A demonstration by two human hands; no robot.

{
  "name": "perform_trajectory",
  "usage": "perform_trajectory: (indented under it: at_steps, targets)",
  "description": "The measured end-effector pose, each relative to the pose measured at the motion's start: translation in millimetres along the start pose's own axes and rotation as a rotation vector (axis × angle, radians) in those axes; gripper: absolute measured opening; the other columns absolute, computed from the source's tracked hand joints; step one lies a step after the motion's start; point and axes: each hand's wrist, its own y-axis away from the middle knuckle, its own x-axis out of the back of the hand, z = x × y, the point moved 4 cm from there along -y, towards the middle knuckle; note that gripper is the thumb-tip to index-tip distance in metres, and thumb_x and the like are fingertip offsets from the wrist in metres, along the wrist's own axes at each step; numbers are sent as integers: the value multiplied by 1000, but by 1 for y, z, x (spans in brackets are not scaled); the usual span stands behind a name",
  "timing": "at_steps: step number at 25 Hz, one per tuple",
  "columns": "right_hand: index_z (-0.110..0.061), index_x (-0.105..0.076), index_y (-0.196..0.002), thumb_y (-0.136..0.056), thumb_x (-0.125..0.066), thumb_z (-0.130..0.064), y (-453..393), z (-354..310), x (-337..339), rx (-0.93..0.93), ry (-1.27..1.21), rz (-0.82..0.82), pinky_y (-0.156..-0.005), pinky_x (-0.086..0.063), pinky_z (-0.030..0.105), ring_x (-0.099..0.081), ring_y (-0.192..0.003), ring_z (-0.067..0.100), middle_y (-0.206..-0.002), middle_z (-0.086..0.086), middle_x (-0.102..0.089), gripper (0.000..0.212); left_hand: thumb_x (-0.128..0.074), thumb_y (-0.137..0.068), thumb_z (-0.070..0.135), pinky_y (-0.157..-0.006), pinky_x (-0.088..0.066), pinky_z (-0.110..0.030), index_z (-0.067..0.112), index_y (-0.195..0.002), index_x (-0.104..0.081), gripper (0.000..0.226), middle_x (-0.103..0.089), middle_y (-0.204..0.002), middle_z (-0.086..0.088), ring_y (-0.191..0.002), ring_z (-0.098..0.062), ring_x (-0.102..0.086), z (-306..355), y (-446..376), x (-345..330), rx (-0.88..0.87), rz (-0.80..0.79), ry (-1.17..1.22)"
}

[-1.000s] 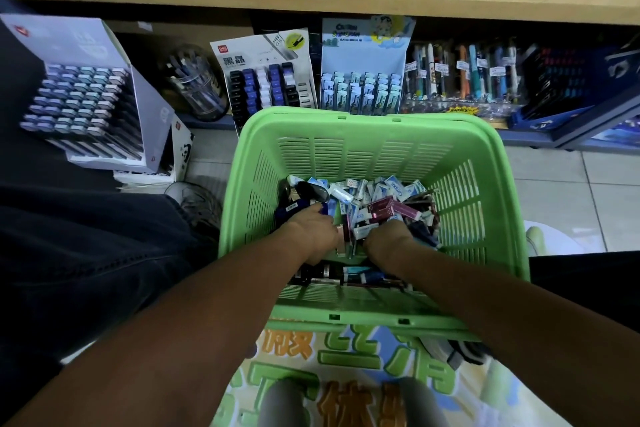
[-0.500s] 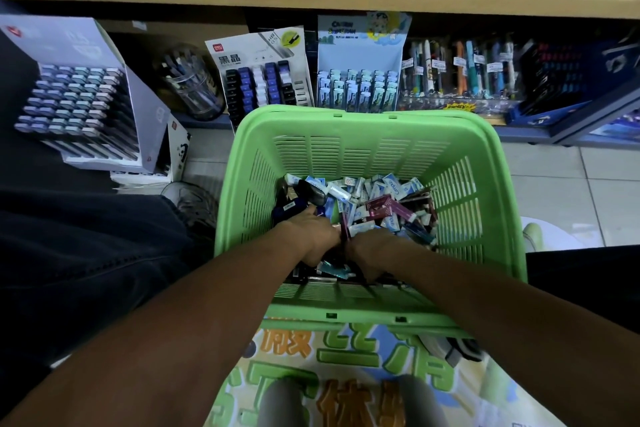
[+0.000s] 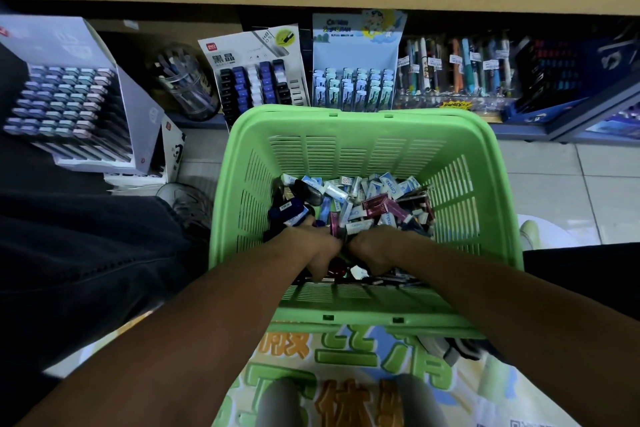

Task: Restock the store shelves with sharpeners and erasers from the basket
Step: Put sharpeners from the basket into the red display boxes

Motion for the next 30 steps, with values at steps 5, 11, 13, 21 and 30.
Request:
perform_trajectory:
  at_steps: [5, 11, 13, 21, 30]
  targets:
    - [-14, -58, -126, -83, -78, -29, -5, 13, 2, -56, -100, -37, -77, -48, 33, -62, -109, 29, -119, 7, -65, 50, -72, -81, 19, -116, -17, -55, 22, -120, -64, 40, -60, -129, -7, -123, -25, -51, -2, -1, 0, 21, 25, -31]
    - [-2, -71, -91, -76, -84, -23, -10, 38, 51, -228, -843, 279, -66, -60, 39, -67, -60, 21, -66, 5, -67, 29, -79, -74, 21, -79, -54, -33, 18, -105, -67, 33, -68, -93, -3, -89, -24, -66, -43, 18, 35, 140, 221, 352]
    - [0, -72, -86, -76, -85, -17, -14, 31, 52, -236, -1080, 328, -72, -63, 42, -73, -66, 26, -72, 11, -73, 24, -77, -74, 17, -78, -56, -34, 16, -104, -67, 31, -70, -95, -5, -91, -26, -68, -60, 29, 48, 180, 269, 356]
    - [1, -70, -98, -83, -70, 1, -12, 10, 41, -89, -1014, 303, -81, -60, 39, -67, -80, 23, -92, 17, -73, 15, -59, -82, 6, -85, -47, -34, 14, -105, -59, 24, -60, -112, -9, -106, -26, -57, -31, 50, 66, 76, 533, 197]
    - [-7, -52, -137, -97, -53, -7, 28, 0, 4, -50, 89, -94, -90, -49, 38, -58, -121, 30, -135, 9, -59, 40, -59, -83, 8, -92, -54, -45, 27, -129, -57, 50, -64, -126, -2, -113, -30, -61, 21, -8, -6, -160, 23, -276]
